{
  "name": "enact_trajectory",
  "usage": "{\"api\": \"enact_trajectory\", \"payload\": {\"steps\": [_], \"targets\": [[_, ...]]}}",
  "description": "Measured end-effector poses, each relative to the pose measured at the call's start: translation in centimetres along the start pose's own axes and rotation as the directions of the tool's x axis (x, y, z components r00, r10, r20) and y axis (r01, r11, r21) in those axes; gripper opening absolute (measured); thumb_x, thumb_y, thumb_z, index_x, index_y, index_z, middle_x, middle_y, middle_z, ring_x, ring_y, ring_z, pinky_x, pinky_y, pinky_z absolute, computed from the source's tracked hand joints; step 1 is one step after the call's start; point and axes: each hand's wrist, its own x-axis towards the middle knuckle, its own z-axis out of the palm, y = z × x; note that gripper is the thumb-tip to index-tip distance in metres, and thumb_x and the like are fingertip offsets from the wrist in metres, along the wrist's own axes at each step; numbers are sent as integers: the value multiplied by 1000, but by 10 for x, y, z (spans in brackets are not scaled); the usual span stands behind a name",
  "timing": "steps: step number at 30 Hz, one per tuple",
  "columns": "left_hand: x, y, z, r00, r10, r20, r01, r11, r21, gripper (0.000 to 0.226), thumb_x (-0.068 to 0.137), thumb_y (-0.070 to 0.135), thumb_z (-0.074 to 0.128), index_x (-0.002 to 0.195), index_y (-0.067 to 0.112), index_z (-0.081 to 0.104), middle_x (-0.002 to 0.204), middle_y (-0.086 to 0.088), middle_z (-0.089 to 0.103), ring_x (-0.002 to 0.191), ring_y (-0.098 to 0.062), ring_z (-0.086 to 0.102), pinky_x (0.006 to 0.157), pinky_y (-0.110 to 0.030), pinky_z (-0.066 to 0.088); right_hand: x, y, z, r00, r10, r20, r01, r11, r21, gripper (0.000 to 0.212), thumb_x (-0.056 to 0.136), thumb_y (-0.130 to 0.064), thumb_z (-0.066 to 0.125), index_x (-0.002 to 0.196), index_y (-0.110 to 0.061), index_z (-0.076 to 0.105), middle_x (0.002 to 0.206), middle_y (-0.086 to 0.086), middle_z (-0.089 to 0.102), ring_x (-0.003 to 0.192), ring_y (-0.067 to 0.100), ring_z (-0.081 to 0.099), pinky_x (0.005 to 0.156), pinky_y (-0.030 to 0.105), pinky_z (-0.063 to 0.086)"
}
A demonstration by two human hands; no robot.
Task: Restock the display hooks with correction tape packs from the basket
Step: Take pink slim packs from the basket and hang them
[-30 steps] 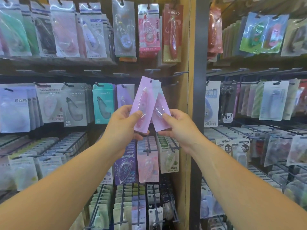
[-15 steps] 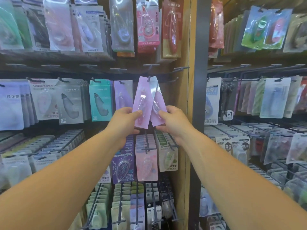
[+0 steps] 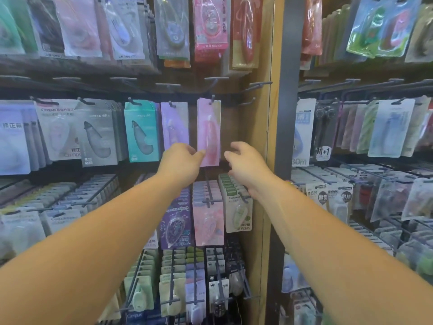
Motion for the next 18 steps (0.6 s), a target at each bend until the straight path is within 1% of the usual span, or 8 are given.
{"api": "enact_trajectory", "payload": {"steps": [2,3,7,9,11,13,16,18], "targets": [[-11,-2,-14,996,68,-50,-60,988,141,37,106,30,59,132,5,69,132,-13,70,121,-34,65,107,-42,50,-23,0,-9,996,-82,29,83,996,-19,44,105,-26,51,149,-23,47,127,-7,58,120,19,60,108,45,50],[-19,-3,-21,991,105,-78,-89,977,193,39,106,28,59,139,7,64,136,-12,68,126,-33,62,108,-41,46,-38,0,-15,993,-115,41,115,993,-15,39,105,-25,52,144,-24,52,123,-8,60,115,19,63,105,44,52],[-64,-31,-46,940,313,-134,-272,928,256,33,101,21,66,132,12,67,108,-1,73,106,-26,67,101,-35,47,-101,21,-34,978,-171,119,177,983,-39,19,103,-20,58,118,-21,68,111,-3,69,104,22,69,92,37,59],[-95,-57,-47,909,400,-117,-357,891,280,27,98,18,70,125,10,70,104,-2,74,100,-25,68,99,-37,50,-127,51,-39,965,-172,198,201,970,-137,12,101,-23,62,111,-23,70,107,-4,70,100,18,68,90,33,57],[-129,-89,-39,892,449,-47,-408,846,343,26,98,18,68,121,6,70,109,-11,75,101,-31,69,96,-42,51,-153,92,-41,951,-96,295,184,940,-286,10,99,-32,64,108,-29,68,107,-10,68,99,10,65,87,25,51],[-164,-123,-24,889,455,49,-432,799,419,33,95,24,63,120,3,70,110,-16,75,103,-38,69,93,-47,51,-179,138,-42,917,46,397,132,903,-408,15,98,-41,64,111,-34,63,114,-11,65,104,9,62,91,28,50],[-221,-170,12,907,347,240,-420,799,431,40,91,29,61,119,3,70,110,-18,73,103,-42,68,90,-45,50,-219,201,-41,778,281,562,125,807,-577,34,96,-55,61,126,-37,59,131,-11,57,122,13,55,104,36,46],[-257,-198,44,880,258,398,-422,808,410,40,88,33,63,117,6,70,108,-16,73,100,-41,70,88,-43,55,-244,235,-38,690,377,618,131,774,-619,44,94,-59,61,132,-35,59,135,-8,56,126,15,54,109,39,44]]}}
